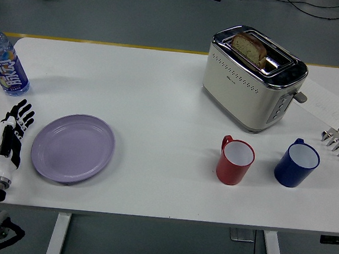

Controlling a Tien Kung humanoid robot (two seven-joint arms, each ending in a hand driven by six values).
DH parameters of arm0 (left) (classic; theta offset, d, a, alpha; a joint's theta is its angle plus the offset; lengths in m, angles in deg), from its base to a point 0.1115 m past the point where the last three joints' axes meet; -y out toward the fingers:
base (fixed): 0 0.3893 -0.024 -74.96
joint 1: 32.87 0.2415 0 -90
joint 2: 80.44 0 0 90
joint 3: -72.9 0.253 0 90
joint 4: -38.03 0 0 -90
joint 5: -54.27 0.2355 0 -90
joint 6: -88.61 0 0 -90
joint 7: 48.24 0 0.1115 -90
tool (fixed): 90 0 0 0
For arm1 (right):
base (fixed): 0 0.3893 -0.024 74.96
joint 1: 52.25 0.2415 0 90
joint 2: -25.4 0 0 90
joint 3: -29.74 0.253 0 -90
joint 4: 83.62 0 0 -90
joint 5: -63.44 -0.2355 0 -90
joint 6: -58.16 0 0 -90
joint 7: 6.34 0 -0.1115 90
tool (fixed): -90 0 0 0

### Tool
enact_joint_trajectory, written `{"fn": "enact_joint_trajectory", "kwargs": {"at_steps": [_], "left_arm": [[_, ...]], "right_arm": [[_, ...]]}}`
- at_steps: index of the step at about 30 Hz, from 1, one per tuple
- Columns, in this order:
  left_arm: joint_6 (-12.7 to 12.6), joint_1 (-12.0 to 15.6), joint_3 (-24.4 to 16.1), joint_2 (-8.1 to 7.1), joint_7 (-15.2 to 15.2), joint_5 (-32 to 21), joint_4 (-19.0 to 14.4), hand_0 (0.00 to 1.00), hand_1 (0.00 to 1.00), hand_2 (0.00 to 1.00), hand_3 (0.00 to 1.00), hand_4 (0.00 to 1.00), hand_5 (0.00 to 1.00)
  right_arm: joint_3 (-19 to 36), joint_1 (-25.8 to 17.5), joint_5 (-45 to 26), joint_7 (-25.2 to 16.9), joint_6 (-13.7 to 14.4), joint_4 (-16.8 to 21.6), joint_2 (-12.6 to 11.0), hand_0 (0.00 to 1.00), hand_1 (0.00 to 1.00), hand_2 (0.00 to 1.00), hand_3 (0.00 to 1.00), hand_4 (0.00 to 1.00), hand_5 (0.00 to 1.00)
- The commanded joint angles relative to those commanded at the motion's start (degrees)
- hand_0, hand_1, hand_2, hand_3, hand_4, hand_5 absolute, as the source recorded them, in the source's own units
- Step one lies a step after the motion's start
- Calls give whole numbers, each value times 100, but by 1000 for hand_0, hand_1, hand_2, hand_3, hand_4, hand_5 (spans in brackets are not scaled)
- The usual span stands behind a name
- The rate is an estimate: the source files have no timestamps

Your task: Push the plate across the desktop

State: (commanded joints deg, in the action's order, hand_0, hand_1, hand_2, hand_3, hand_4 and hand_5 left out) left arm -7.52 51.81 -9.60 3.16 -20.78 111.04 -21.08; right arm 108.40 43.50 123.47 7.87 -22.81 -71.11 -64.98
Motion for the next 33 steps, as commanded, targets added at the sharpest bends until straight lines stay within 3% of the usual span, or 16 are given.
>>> {"fn": "enact_joint_trajectory", "kwargs": {"at_steps": [10, 33], "left_arm": [[-20, 29, 18, 275, 56, 13, 18, 888, 904, 928, 880, 554, 998], [-64, 137, 590, 602, 119, -125, -375, 874, 893, 921, 852, 540, 998]], "right_arm": [[-14, -6, 28, 11, -6, 8, -4, 676, 630, 734, 699, 435, 490], [3, -17, 108, 40, -14, 26, -13, 674, 627, 731, 700, 436, 489]]}}
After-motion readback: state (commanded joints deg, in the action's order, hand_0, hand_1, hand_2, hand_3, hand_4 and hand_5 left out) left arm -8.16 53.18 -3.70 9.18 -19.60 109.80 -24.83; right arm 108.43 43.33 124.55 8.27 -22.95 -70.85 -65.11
